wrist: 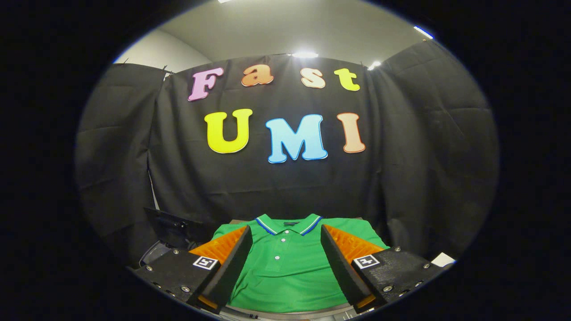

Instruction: Put the clothes into the washing machine and then close the washing machine lid.

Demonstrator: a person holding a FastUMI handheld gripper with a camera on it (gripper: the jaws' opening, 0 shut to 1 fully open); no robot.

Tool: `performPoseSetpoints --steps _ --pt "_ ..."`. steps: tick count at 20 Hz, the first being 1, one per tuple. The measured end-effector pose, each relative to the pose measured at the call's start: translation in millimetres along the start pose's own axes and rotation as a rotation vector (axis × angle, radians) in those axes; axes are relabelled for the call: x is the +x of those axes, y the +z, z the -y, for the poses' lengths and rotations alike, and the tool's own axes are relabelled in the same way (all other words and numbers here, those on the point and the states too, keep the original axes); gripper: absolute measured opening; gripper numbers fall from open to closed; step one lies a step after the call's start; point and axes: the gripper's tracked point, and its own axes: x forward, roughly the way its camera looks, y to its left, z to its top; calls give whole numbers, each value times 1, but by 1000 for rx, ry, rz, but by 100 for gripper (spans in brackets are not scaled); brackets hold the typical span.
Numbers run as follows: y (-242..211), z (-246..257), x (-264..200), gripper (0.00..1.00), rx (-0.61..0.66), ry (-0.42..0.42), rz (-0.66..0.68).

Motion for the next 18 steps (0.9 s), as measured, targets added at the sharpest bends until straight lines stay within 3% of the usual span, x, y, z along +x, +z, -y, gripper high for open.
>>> performPoseSetpoints --steps 6,18 --pt "-31 12 41 95 -4 25 -166" --pt "-92 18 65 95 15 53 -436"
